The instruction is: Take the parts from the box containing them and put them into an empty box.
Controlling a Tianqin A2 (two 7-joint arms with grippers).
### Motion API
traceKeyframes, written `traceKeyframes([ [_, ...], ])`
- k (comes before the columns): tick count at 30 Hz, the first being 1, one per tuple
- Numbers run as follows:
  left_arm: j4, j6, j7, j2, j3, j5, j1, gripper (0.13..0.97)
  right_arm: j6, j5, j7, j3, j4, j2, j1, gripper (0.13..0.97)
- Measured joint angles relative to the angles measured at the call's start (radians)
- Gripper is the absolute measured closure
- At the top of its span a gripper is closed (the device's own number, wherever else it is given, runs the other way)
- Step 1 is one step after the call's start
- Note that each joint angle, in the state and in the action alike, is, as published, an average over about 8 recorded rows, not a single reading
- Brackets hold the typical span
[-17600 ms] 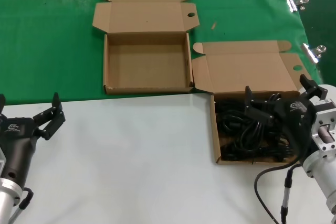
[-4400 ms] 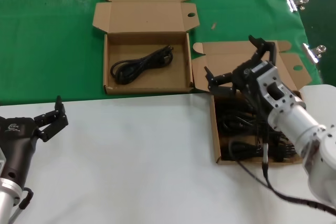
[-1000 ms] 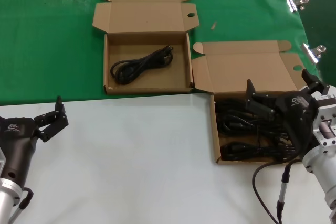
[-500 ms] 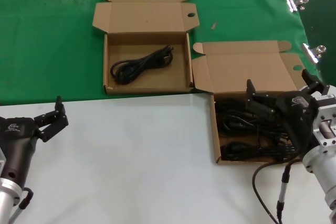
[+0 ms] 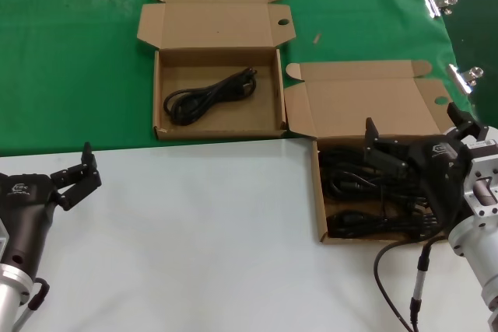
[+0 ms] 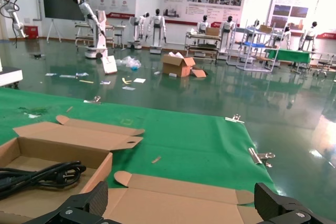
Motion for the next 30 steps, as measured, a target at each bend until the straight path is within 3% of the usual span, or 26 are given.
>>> traceKeyframes([
  [30, 0.000, 0.000, 0.000, 0.000, 0.000, 0.000, 0.000, 0.132, 0.000, 0.000, 0.000, 0.000, 0.000, 0.000, 0.000, 0.129],
])
